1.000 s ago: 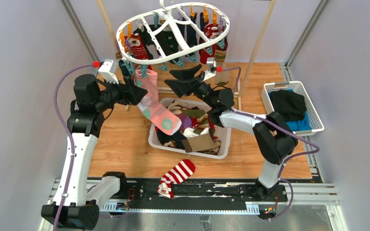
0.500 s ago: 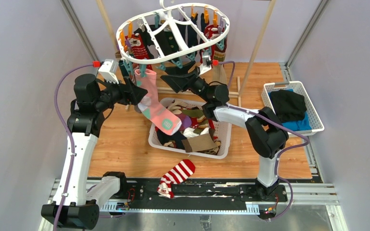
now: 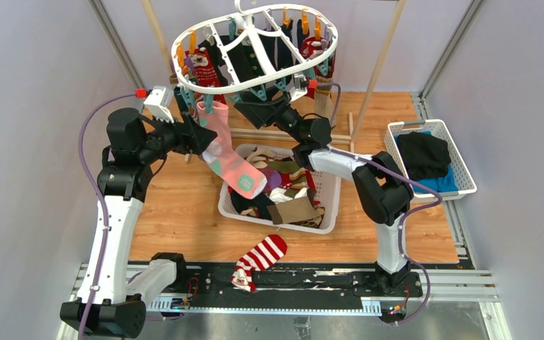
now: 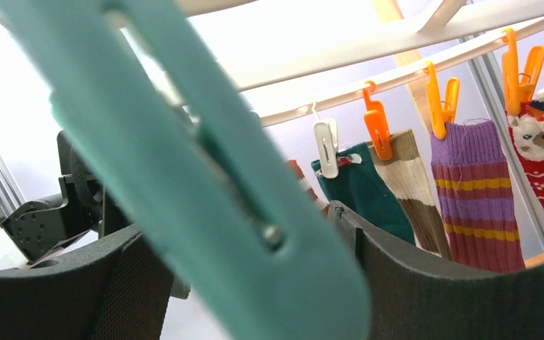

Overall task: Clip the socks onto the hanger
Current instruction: Rotate the hanger at the clothesline.

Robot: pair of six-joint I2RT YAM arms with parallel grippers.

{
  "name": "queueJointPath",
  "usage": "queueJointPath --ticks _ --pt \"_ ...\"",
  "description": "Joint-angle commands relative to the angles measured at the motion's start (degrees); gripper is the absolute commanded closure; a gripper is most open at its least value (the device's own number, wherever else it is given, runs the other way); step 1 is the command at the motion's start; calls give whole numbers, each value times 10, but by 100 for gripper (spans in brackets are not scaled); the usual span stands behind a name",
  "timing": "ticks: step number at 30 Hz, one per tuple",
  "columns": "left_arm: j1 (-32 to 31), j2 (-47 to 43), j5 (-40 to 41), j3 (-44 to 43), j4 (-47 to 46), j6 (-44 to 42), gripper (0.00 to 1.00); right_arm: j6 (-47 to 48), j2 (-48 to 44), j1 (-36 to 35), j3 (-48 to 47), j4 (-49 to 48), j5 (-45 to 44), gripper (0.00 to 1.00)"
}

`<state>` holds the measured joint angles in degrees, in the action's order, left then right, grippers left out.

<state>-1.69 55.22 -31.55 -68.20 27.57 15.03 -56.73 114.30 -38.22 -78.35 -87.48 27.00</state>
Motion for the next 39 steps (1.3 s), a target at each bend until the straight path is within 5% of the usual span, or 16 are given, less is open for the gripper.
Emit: queueJointPath --ticks 1,17,21,25,32,34,39 --pt "-1 -9 -7 -18 5 -4 24 -29 17 5 -35 -40 5 28" --pt "-1 -13 -5 -21 11 -12 24 -25 -14 -2 -12 -40 11 71" --pt "-1 -14 -5 -25 16 -16 24 -16 -26 -8 -2 -40 13 70" --pt "-2 -14 -6 -30 20 -17 24 -16 -19 -14 -12 -40 25 40" --pt "0 -18 -10 -36 24 -16 24 -15 5 -14 -37 -40 24 29" --pt "-1 -18 -10 -36 24 -16 24 -17 9 -14 -46 -40 26 31" --pt "-1 -17 -11 -37 26 -18 24 -25 12 -15 -61 -40 39 53"
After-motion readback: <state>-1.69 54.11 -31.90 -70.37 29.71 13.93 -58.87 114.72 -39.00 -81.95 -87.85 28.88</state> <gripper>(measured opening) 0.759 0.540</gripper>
